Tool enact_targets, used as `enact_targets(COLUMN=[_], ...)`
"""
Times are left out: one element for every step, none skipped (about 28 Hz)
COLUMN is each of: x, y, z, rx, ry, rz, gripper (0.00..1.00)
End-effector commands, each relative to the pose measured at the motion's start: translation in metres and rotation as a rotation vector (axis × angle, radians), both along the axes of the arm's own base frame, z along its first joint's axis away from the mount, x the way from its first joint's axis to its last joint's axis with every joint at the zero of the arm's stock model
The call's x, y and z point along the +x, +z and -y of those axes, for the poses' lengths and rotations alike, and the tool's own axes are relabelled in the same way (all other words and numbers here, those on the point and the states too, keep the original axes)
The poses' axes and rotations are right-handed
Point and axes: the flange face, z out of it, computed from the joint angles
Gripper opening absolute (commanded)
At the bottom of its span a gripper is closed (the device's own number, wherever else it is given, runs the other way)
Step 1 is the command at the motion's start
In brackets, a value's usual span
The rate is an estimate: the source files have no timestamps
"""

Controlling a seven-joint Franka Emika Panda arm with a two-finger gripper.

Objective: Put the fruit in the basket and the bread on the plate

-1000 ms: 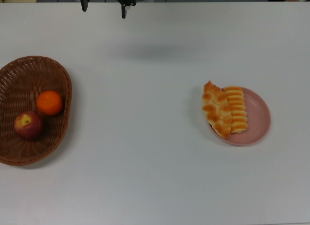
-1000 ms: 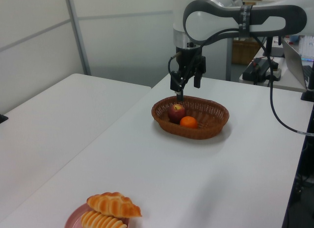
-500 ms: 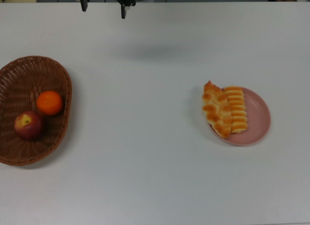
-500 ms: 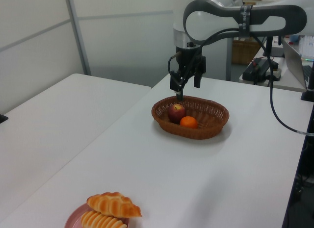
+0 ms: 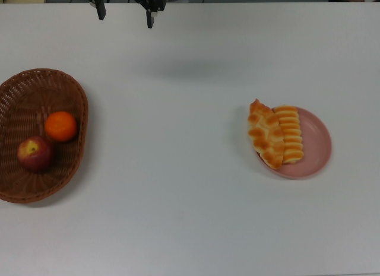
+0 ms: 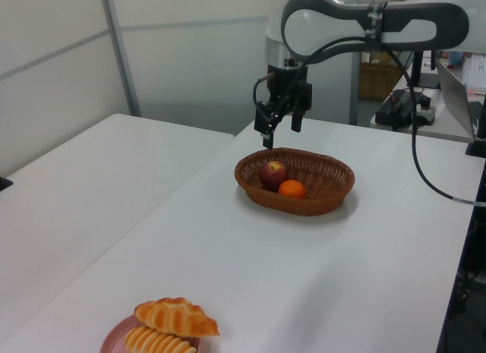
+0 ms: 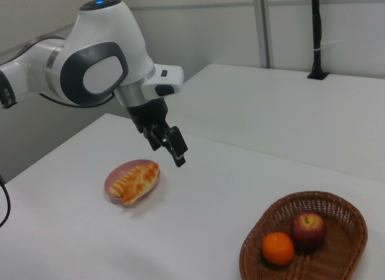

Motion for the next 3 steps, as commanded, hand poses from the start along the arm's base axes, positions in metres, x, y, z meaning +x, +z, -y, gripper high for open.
enact_targets(x=[0.0082,0.0091,0.0097], y=[-0.0044,-0.0053,-0.0047], z=[0.0074,0.0085,0.0073], rx=[0.063,0.071,0.075], ry=[-0.035,-0.038,-0.032], rz=[0.005,0.004,0.006], gripper=[1.00,1.00,1.00])
